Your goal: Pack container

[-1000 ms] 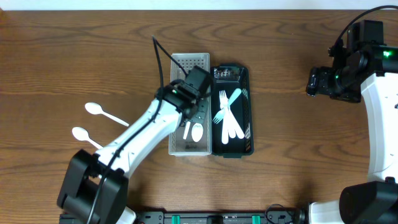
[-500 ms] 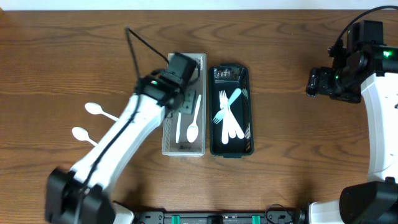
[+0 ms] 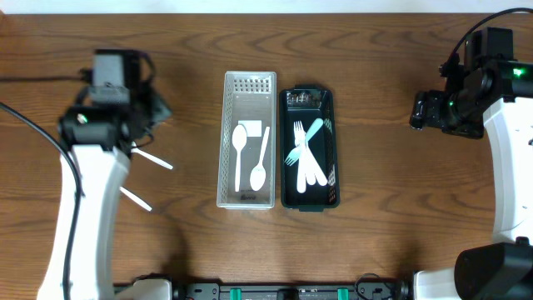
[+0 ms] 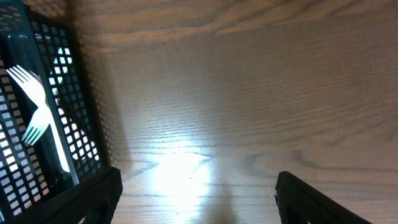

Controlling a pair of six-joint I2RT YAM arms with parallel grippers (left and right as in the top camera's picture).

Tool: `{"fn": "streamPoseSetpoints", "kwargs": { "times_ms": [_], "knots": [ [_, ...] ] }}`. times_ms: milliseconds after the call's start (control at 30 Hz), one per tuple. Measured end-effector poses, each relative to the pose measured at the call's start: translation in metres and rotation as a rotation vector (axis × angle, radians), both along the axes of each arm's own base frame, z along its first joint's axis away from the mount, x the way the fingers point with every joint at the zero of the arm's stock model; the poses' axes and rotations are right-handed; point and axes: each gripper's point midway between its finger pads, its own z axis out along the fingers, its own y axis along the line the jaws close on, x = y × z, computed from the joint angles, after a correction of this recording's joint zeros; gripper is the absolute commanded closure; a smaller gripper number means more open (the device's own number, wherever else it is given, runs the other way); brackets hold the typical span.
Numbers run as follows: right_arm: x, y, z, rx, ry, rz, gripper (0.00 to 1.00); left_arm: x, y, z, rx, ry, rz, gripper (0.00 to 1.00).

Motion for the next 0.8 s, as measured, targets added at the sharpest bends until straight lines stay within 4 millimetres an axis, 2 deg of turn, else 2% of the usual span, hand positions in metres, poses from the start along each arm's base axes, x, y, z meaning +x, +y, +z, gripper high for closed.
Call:
{"fn": "streamPoseSetpoints", "kwargs": {
  "times_ms": [133,200,333,400,533,633,800],
  "knots": [
    [0.000,0.000,0.000,-0.001,0.002,0.001,0.17,0.004,0.037,-0.051,-0.130,0.117,0.291,0.32],
    [-0.001,0.000,0.000,0.000,0.006,0.001,0.18,0.004,0.045,-0.077,-0.186,0.178,0.401,0.34],
    [-0.004,0.000,-0.001,0.001,0.016,0.001,0.17,0.002,0.055,-0.125,-0.252,0.295,0.543,0.52],
    [-0.004,0.000,-0.001,0.001,0.017,0.002,0.17,0.000,0.056,-0.142,-0.265,0.343,0.573,0.52],
    [-0.005,0.001,-0.001,0.002,0.022,0.002,0.17,0.001,0.057,-0.170,-0.267,0.411,0.561,0.53],
    [-0.006,0.001,-0.001,0.002,0.025,0.002,0.17,0.001,0.057,-0.184,-0.264,0.436,0.538,0.53],
    [-0.009,0.001,-0.002,0.003,0.036,0.002,0.17,-0.008,0.055,-0.201,-0.260,0.460,0.520,0.53]
  ]
}}
